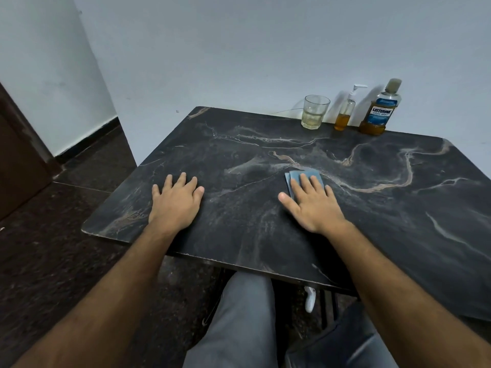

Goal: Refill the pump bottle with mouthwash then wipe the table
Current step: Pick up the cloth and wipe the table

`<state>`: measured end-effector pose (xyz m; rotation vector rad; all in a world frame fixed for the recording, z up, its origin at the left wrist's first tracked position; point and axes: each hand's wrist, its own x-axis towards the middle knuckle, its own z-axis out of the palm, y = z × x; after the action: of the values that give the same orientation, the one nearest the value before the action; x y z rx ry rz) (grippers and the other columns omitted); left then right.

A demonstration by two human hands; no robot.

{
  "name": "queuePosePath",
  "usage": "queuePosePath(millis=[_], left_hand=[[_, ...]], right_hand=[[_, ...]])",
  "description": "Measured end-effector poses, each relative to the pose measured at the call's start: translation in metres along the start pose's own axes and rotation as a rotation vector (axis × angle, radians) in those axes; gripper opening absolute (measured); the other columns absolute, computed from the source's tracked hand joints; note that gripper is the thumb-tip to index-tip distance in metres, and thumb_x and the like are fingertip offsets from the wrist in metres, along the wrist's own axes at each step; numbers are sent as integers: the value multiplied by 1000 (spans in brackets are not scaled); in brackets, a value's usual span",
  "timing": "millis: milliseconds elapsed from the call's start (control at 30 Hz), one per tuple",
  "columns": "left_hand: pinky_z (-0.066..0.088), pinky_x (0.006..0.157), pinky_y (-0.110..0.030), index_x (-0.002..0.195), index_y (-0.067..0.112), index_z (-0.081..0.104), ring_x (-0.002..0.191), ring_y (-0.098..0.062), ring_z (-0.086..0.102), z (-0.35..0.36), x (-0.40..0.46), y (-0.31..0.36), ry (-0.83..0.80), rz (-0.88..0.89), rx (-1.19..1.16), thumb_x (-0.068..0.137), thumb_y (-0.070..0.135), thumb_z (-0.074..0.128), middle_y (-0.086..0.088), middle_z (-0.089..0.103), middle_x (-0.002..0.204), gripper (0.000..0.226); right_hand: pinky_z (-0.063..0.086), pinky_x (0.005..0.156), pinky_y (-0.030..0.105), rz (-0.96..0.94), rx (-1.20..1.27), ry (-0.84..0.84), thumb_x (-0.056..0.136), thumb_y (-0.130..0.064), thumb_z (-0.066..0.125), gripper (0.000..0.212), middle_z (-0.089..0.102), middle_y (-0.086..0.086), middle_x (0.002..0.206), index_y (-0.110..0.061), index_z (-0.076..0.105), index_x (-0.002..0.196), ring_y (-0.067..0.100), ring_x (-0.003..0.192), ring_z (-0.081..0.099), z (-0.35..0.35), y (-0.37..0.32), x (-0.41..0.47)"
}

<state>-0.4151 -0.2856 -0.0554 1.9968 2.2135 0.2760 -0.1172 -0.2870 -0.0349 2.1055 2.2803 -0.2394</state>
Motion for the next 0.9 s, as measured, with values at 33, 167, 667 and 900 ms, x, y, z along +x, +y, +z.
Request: queuePosePath(millis=[33,167,667,900], left_hand=[[7,121,-59,154,26,30,153,-31,9,0,0,1,-9,12,3,104,49,17,-2,19,166,56],[7,121,-59,154,27,29,154,-31,7,0,1,3,-12,17,10,103,53,14,-2,18,166,60],[4,122,-54,155,27,30,154,-26,7,9,9,42,-42,163,-40,103,54,14,-1,17,166,61],[4,123,-52,155,27,29,154,-25,7,14,23,66,-72,208,-72,103,54,16,-1,17,166,61]], right_hand=[[1,123,50,-14,2,0,78,-82,-9,100,-2,3,168,-25,8,159,24,154,-6,1,-4,-17],[-6,123,45,-162,8,-40,51,-86,-34,128,-9,1,167,-26,2,159,21,153,-15,12,-35,-95],[-3,123,49,33,39,-14,79,-82,-1,96,-5,1,168,-28,7,159,23,154,-10,6,9,-52],[-5,124,41,-143,12,43,60,-86,-31,118,-10,-7,166,-31,1,158,14,152,-16,21,22,-135]])
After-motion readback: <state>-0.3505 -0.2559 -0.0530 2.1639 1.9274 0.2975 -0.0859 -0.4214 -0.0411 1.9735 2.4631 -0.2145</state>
